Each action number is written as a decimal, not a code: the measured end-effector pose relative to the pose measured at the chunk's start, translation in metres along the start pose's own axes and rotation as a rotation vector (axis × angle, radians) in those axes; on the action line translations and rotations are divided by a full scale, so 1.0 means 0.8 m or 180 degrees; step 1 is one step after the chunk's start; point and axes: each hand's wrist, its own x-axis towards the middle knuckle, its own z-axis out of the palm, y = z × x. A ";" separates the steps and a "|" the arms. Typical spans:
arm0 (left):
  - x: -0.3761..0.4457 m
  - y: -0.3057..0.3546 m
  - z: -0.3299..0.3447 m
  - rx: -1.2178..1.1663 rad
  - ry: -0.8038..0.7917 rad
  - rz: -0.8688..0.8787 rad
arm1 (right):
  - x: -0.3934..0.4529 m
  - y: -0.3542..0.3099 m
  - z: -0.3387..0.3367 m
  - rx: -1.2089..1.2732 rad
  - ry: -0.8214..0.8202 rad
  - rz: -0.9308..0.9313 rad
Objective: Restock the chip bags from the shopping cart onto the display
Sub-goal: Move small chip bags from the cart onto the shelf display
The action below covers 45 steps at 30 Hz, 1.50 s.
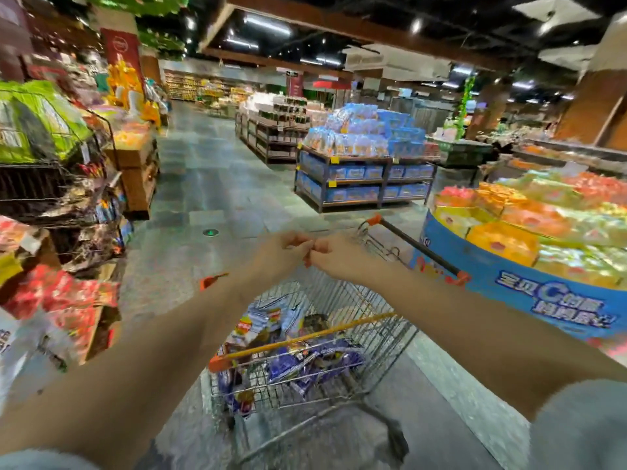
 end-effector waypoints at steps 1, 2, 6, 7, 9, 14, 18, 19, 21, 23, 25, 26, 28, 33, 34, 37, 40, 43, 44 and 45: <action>0.012 -0.012 0.008 0.0027 -0.0031 -0.0024 | 0.010 0.012 0.006 -0.0005 -0.0029 0.0043; 0.023 -0.023 0.016 0.0070 -0.0073 -0.0066 | 0.021 0.024 0.011 0.0008 -0.0064 0.0076; 0.068 -0.064 0.055 0.0137 -0.0176 -0.0266 | 0.065 0.090 0.028 -0.0046 -0.0174 0.0164; 0.079 -0.072 0.067 0.0182 -0.0223 -0.0325 | 0.076 0.108 0.029 -0.0078 -0.0225 0.0152; 0.102 -0.088 0.092 0.0307 -0.0269 -0.0433 | 0.099 0.144 0.030 -0.0100 -0.0326 0.0144; 0.162 -0.118 0.143 0.0491 -0.0291 -0.0528 | 0.165 0.228 0.027 0.0126 -0.0510 0.0054; 0.197 -0.133 0.166 0.0644 -0.0209 -0.0592 | 0.213 0.276 0.023 0.0119 -0.0766 -0.0009; 0.203 -0.141 0.168 0.0681 -0.0097 -0.0681 | 0.224 0.285 0.023 0.0095 -0.0836 0.0000; 0.210 -0.158 0.167 0.0770 0.0115 -0.0887 | 0.246 0.301 0.025 -0.0022 -0.0985 -0.0036; 0.210 -0.175 0.164 0.0891 0.0305 -0.1064 | 0.264 0.313 0.030 -0.0127 -0.1092 -0.0155; 0.202 -0.191 0.156 0.1008 0.0483 -0.1211 | 0.278 0.318 0.041 -0.0210 -0.1234 -0.0282; 0.196 -0.200 0.150 0.1077 0.0565 -0.1306 | 0.285 0.319 0.050 -0.0283 -0.1293 -0.0386; 0.184 -0.220 0.131 0.1313 0.0748 -0.1426 | 0.300 0.314 0.071 -0.0499 -0.1416 -0.0602; 0.153 -0.268 0.074 0.2659 0.1052 -0.1827 | 0.331 0.279 0.131 -0.1233 -0.1670 -0.1514; 0.142 -0.281 0.064 0.2885 0.0989 -0.1984 | 0.334 0.273 0.146 -0.1298 -0.1684 -0.1631; 0.106 -0.328 0.046 0.3292 0.0703 -0.2490 | 0.339 0.260 0.195 -0.1415 -0.1864 -0.1840; 0.080 -0.367 0.054 0.3359 0.0463 -0.2830 | 0.345 0.255 0.241 -0.1602 -0.2111 -0.2116; 0.074 -0.397 0.067 0.3436 0.0384 -0.3001 | 0.357 0.252 0.280 -0.1727 -0.2252 -0.2315; 0.073 -0.406 0.069 0.3436 0.0390 -0.3048 | 0.361 0.254 0.293 -0.1761 -0.2266 -0.2353; 0.071 -0.415 0.068 0.3436 0.0427 -0.3105 | 0.363 0.257 0.305 -0.1776 -0.2279 -0.2396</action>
